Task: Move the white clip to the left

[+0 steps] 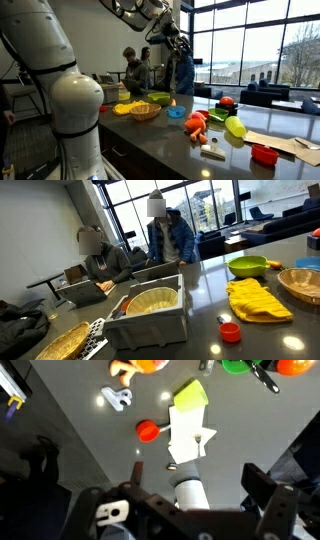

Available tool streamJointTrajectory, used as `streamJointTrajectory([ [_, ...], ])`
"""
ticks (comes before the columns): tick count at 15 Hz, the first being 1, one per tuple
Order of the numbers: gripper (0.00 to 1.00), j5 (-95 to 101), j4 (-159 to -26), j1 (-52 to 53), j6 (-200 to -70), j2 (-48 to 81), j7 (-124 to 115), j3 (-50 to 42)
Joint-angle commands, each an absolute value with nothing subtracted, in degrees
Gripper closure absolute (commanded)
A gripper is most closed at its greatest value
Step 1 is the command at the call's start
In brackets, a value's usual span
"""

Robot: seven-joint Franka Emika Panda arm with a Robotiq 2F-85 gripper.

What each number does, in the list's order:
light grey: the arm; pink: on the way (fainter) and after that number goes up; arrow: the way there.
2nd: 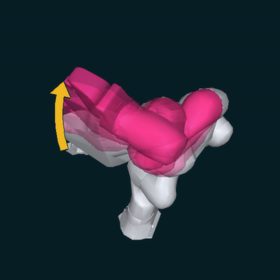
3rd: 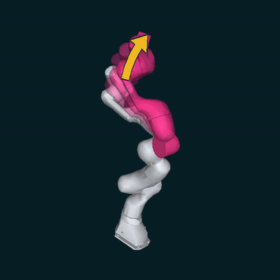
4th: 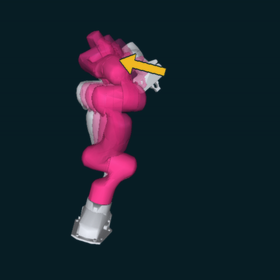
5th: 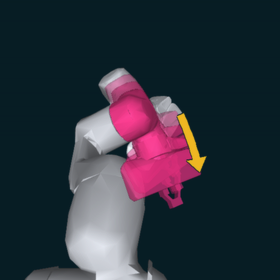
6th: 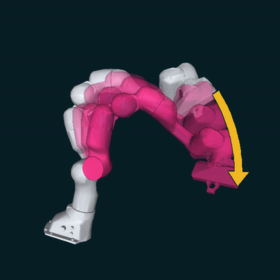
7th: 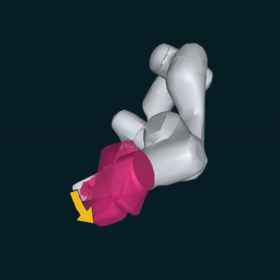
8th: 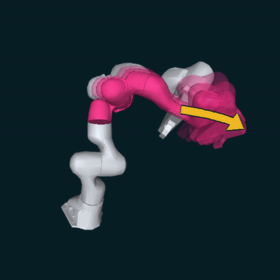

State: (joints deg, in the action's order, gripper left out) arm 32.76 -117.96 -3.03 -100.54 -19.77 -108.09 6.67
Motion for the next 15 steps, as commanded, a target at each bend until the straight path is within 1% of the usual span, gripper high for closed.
streamJointTrajectory([
  [1,0.0,22.64,-118.97,-3.38,-105.4,-18.26,-104.19,1.51],
  [6,0.0,6.24,-125.66,-4.74,-110.89,-16.71,-97.23,-3.96],
  [13,0.0,-15.62,-133.22,-6.31,-107.35,-13.71,-89.15,-7.01],
  [15,0.0,-17.38,-134.09,-6.77,-106.89,-13.25,-89.34,-6.55],
])
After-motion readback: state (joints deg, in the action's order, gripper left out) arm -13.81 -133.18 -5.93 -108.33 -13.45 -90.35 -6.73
